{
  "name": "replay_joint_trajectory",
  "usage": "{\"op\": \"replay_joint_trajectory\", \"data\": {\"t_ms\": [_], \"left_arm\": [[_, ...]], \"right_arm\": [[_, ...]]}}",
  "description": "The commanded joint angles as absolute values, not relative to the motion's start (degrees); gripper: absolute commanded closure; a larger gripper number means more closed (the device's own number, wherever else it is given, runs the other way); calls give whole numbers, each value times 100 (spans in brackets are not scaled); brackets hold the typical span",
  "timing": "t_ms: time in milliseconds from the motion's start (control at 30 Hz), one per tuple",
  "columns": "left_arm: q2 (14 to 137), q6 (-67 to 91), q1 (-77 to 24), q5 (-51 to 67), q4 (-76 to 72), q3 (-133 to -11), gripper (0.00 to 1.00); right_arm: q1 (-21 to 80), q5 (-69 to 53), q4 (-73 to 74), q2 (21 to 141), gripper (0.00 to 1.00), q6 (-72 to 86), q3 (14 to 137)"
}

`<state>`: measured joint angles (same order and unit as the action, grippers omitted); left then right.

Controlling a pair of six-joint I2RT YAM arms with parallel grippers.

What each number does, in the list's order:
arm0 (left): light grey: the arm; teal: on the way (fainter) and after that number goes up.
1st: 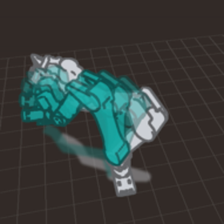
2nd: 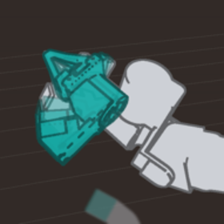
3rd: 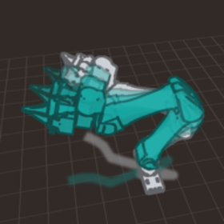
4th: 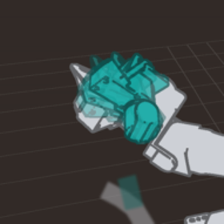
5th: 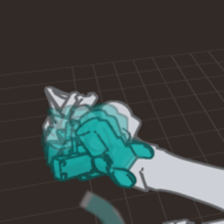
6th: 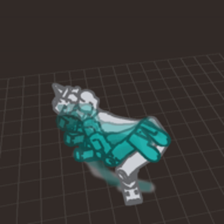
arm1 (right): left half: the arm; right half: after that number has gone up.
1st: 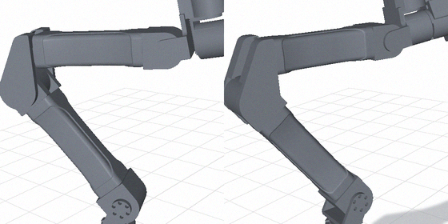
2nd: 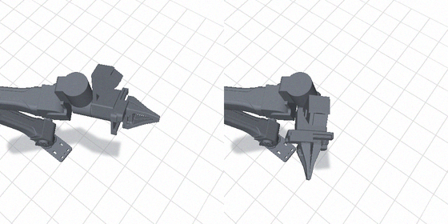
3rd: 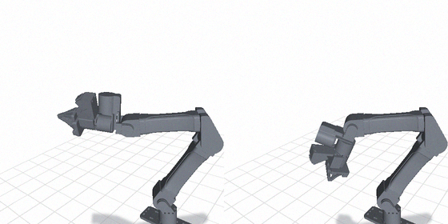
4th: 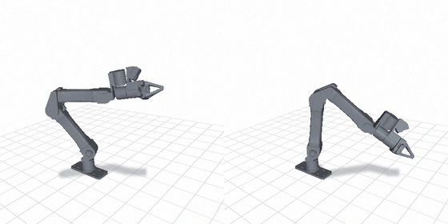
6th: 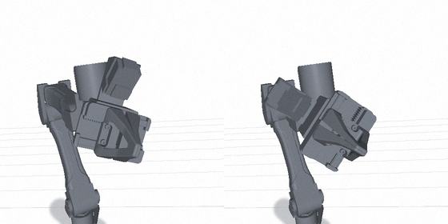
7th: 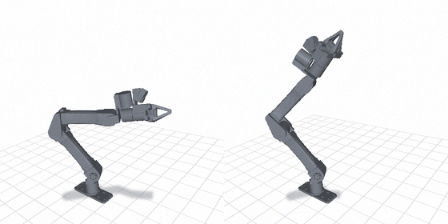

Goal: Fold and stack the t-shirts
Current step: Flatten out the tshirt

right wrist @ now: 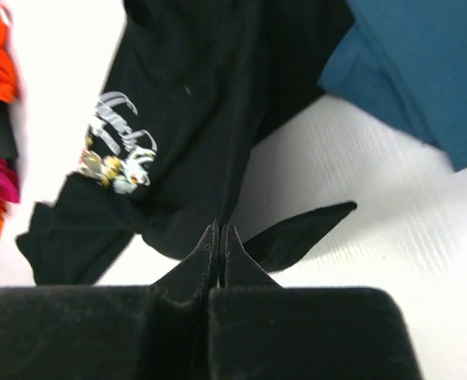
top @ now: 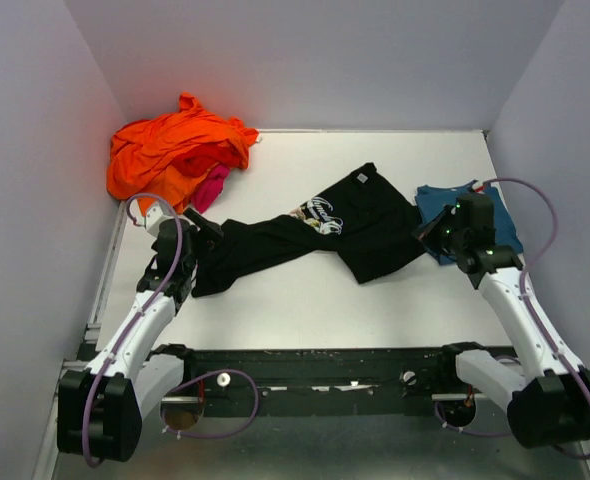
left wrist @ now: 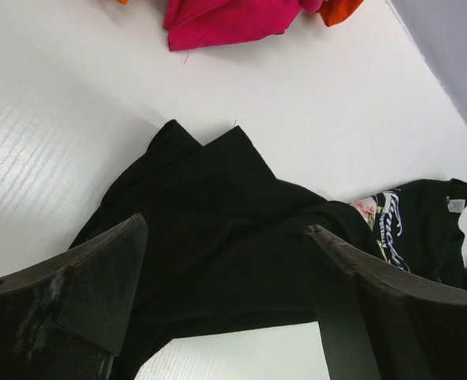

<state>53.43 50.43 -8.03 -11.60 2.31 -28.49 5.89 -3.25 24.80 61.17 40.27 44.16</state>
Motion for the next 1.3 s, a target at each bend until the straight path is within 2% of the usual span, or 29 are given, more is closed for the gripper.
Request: {"op": "replay_joint_trajectory", "data": {"t_ms": [0,200,367,667,800,933,1200,1267], "left_arm": [[5694,4957,-888,-1125,26,-2909,8],[6353,4773,-1054,-1528,175,-3313,8],[7074,4711,-1090,-1792,386,-3743,8],[8488,4781,-1090,-2144,1106,-4964,13],[9191,4221,-1090,-1715,1045,-5719,14],[10044,3789,-1099,-1520,1712,-6783,19],[10827,3727,-1099,-1196,1749,-7101,25],[10942,3674,-1099,-1012,1732,-7102,31]], "right_arm": [[598,623,3611,5319,99,3885,4781],[589,1186,4288,5001,99,4200,4404],[580,1090,4158,4738,99,4465,3903],[580,1292,4149,4632,99,4447,3780],[580,1248,3999,4597,99,4447,3674],[589,1169,3938,4676,99,4456,3639],[580,1099,3894,4729,99,4421,3682],[580,1081,3876,4729,99,4421,3665]]}}
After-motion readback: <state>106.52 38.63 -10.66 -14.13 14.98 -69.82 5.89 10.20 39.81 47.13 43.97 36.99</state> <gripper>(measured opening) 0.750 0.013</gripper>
